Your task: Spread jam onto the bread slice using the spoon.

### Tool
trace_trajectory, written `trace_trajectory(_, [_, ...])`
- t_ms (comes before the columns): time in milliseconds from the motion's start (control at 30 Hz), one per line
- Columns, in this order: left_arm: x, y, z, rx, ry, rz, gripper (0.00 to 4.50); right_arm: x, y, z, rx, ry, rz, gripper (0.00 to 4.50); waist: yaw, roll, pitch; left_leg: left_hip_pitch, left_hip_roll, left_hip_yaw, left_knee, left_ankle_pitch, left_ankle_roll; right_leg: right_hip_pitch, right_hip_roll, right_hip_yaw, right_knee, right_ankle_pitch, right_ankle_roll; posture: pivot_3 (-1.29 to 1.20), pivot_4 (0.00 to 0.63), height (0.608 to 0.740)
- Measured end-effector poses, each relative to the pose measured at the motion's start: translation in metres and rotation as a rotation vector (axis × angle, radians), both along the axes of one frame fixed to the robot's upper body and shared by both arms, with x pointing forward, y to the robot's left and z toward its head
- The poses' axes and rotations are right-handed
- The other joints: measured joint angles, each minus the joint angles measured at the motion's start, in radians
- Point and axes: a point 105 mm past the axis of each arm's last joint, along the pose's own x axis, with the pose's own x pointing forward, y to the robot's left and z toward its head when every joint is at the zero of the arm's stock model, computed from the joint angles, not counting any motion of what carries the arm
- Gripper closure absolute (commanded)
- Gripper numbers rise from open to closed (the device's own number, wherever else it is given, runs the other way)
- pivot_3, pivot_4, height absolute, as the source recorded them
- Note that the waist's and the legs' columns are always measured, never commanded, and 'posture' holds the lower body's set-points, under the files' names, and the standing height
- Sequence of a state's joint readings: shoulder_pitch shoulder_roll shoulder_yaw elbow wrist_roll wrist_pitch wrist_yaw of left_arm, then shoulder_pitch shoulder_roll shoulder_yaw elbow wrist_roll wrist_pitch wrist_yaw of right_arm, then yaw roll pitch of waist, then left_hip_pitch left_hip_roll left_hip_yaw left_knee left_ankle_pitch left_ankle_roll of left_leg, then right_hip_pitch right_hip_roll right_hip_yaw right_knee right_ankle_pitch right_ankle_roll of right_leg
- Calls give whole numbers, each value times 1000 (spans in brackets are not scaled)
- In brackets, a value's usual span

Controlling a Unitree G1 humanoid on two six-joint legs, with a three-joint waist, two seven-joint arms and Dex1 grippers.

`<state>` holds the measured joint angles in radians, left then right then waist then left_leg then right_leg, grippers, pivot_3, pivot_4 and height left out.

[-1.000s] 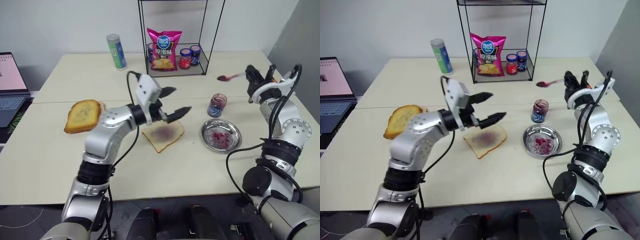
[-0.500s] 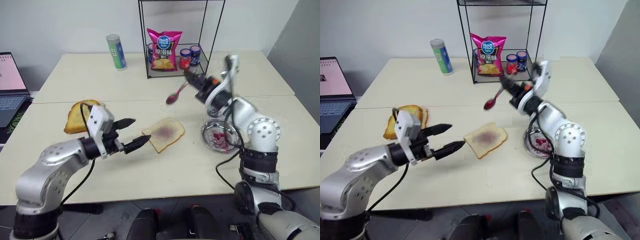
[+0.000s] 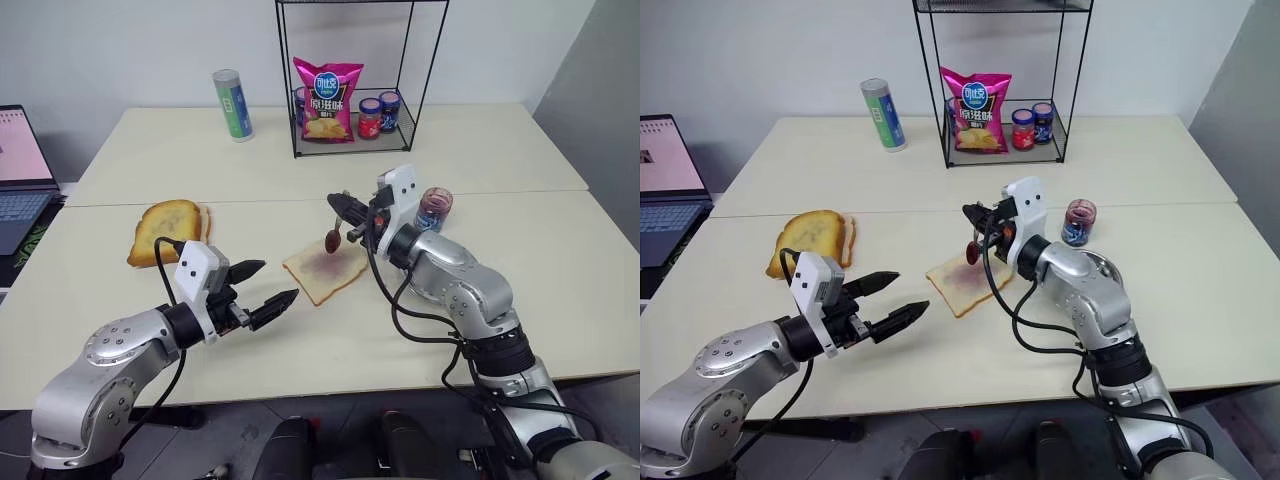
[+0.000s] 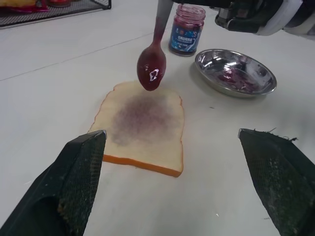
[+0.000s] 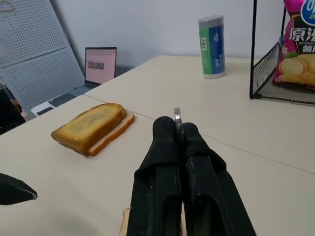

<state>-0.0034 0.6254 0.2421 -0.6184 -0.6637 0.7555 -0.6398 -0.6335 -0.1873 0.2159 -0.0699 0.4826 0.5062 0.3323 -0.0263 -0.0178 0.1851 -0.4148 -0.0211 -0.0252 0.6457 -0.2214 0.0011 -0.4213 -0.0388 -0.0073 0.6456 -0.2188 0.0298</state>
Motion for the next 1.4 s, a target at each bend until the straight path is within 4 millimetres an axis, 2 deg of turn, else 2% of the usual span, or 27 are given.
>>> trace_trajectory(133, [-4, 2, -7, -1, 27, 6, 0, -5, 10, -3, -58, -72, 53, 4455, -1, 0, 0, 0, 0, 0, 0, 0, 0, 0, 0, 0, 0, 0, 0, 0, 150, 740])
trace_trajectory(300, [-4, 4, -6, 0, 26, 16, 0, -8, 14, -1, -80, -121, 84, 4455, 1, 0, 0, 0, 0, 0, 0, 0, 0, 0, 0, 0, 0, 0, 0, 0, 150, 740])
trace_trajectory(867, [-1, 8, -2, 14, 10, 36, 0, -13, 17, -7, -102, -122, 133, 4455, 0, 0, 0, 0, 0, -1, 0, 0, 0, 0, -1, 0, 0, 0, -1, 0, 150, 740])
trace_trajectory(967, [-1, 10, -1, 15, 7, 39, 0, -12, 18, -4, -38, -74, 129, 4455, 0, 0, 0, 0, 0, -1, 0, 0, 0, 0, -1, 0, 0, 0, -1, 0, 150, 740])
trace_trajectory(1167, [-1, 10, -1, 15, 8, 38, 0, -3, 14, -4, 151, 129, 72, 4455, 0, 0, 0, 0, 0, -1, 0, 0, 0, 0, -2, 0, 0, 0, -1, 0, 150, 740])
trace_trajectory(1400, [-1, 11, 0, 24, 8, 35, 0, 15, 4, -34, 233, 342, -18, 4455, 0, 0, 0, 0, 0, -1, 0, 0, 0, 0, -2, 0, 0, 0, -1, 0, 150, 740])
